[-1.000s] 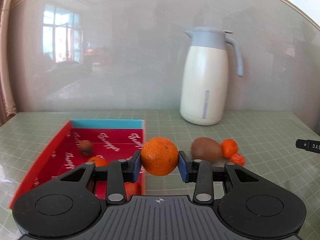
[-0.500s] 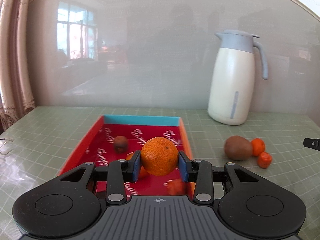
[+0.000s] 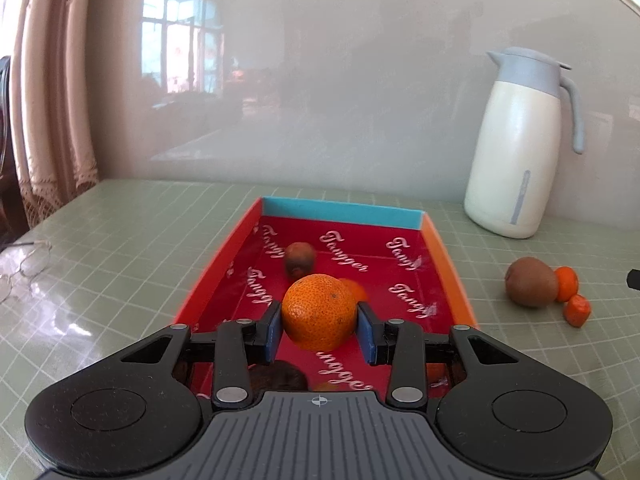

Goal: Organize fruits
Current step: 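Carry the small orange with the left gripper into the red box and release, then reach the open right gripper toward the red-orange chunk beside the kiwi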

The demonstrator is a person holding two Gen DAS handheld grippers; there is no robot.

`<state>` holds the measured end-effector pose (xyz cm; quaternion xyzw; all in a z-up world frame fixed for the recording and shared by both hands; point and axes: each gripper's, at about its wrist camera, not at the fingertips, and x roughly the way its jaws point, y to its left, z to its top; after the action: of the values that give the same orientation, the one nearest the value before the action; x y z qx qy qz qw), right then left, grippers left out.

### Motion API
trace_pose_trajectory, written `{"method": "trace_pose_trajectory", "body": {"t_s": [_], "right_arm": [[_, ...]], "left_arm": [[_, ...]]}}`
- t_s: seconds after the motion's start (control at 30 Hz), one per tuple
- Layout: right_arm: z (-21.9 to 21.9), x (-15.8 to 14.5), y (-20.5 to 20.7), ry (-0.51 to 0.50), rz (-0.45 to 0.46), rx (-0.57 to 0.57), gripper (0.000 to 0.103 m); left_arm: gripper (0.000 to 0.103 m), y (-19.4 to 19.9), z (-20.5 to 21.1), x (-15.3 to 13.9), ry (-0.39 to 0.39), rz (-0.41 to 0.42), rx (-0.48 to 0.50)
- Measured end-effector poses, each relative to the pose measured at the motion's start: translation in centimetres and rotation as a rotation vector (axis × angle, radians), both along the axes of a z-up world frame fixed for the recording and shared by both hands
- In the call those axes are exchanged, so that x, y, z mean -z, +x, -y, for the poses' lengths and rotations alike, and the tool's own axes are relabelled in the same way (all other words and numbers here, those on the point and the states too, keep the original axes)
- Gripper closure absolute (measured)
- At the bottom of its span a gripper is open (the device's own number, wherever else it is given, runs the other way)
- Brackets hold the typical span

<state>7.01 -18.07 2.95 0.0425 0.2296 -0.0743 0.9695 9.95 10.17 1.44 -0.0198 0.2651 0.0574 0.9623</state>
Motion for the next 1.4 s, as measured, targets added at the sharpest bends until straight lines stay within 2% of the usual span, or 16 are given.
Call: {"method": "trace_pose_trajectory", "body": {"t_s": [0.47,0.5,0.57,0.6,0.8,0.87,0.93,1.1,1.27,1.4], "right_arm": [[0.0,0.1,0.0,-0.006,-0.004,0.002,0.069],[0.1,0.1,0.0,-0.005,-0.004,0.004,0.069],[0.3,0.1,-0.1,-0.005,-0.004,0.006,0.069],[0.4,0.1,-0.1,-0.004,-0.003,0.008,0.069],[0.9,0.1,-0.4,-0.003,-0.001,0.014,0.067],[1.1,0.1,-0.4,-0.001,-0.001,0.016,0.067],[1.2,0.1,-0.4,-0.002,-0.001,0.018,0.066],[1.2,0.1,-0.3,-0.003,-0.004,0.016,0.065],[0.8,0.2,-0.1,-0.006,-0.008,0.010,0.063],[0.4,0.4,0.0,-0.012,-0.015,0.001,0.063]], "left_arm": [[0.063,0.1,-0.4,0.0,0.005,0.016,-0.029],[0.061,0.1,-0.4,0.1,0.004,0.011,-0.029],[0.038,0.1,-0.2,0.1,0.008,0.018,-0.032],[0.035,0.0,0.0,0.0,0.016,0.028,-0.035],[0.029,-0.1,0.4,-0.2,0.024,0.039,-0.030],[0.019,-0.2,0.6,-0.2,0.035,0.047,-0.031],[0.014,-0.4,0.7,-0.3,0.042,0.057,-0.032],[0.012,-0.5,0.6,-0.4,0.043,0.062,-0.033],[0.004,-0.7,0.4,-0.6,0.049,0.073,-0.038],[0.003,-0.8,0.1,-0.7,0.053,0.075,-0.042]]}}
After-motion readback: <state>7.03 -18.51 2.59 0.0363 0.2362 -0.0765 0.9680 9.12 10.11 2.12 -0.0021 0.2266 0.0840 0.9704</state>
